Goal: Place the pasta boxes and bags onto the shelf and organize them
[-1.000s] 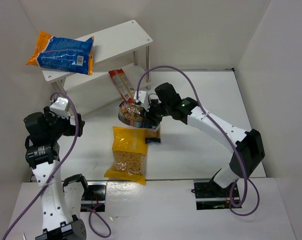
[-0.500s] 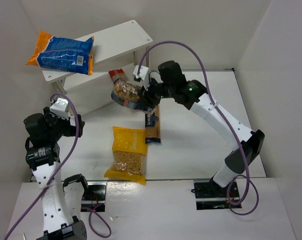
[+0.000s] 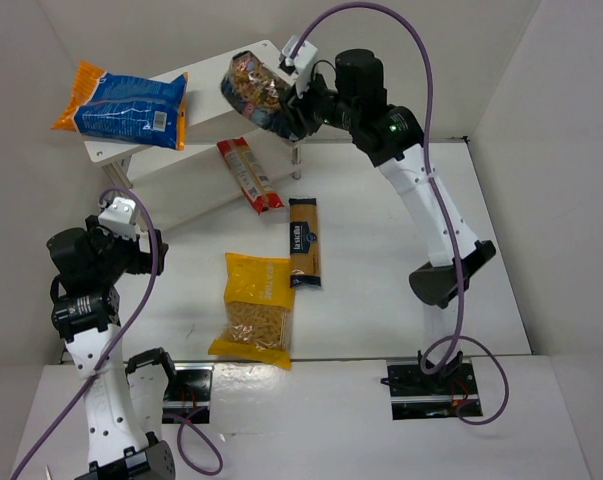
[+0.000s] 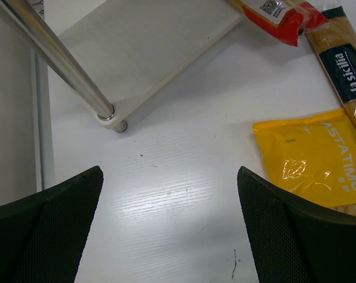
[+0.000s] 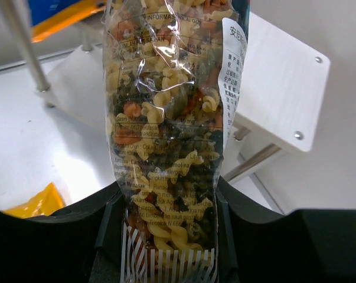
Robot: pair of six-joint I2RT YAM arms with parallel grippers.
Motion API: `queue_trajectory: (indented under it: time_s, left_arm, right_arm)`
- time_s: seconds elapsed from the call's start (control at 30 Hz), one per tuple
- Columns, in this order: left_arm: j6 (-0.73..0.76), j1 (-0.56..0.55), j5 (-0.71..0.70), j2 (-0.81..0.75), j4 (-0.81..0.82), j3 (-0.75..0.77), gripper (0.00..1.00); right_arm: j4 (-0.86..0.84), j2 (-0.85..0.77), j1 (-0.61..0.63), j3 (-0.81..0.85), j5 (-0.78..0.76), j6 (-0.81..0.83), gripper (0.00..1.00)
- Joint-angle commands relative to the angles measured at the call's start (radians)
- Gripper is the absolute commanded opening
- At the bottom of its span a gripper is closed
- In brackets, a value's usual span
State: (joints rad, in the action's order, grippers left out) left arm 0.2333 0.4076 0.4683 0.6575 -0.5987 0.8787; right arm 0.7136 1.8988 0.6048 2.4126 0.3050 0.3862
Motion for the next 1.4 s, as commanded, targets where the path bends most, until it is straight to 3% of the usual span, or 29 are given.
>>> queue_trajectory:
  time_s: [0.0,0.1,0.13,0.17,0.23,0.3,0.67,1.37]
  left_arm:
    - [0.006,0.007,0.010,-0.010,0.030,0.000,1.00]
    - [0.006,0.007,0.010,-0.010,0.030,0.000,1.00]
    - [0.006,0.007,0.010,-0.010,0.030,0.000,1.00]
    - [0.006,0.016,0.010,-0.010,0.030,0.000,1.00]
    - [0.006,0.016,0.020,-0.010,0.020,0.000,1.00]
    - [0.015,0.016,0.020,-0.010,0.020,0.000,1.00]
    - [0.024,0.034,0.038,0.008,0.020,0.000,1.00]
    - [0.052,0.105,0.107,0.036,-0.007,0.000,1.00]
  right_arm:
    - [-0.114,0.051,-0.023,0.191,0.006,-0.032,0.00]
    - [-0.037,0.172,-0.034,0.434,0.016,-0.032,0.00]
    - [0.037,0.277,-0.034,0.536,0.016,-0.032,0.00]
    - [0.068,0.348,-0.034,0.706,0.016,-0.032,0.00]
    - [-0.008,0.298,-0.034,0.593,0.028,-0.032,0.00]
    - [0.001,0.347,-0.046,0.704,0.081,-0.070,0.00]
    - [-0.124,0.408,-0.073,0.720,0.144,-0.110,0.00]
    - [-0.304,0.447,-0.073,0.720,0.071,0.055,0.00]
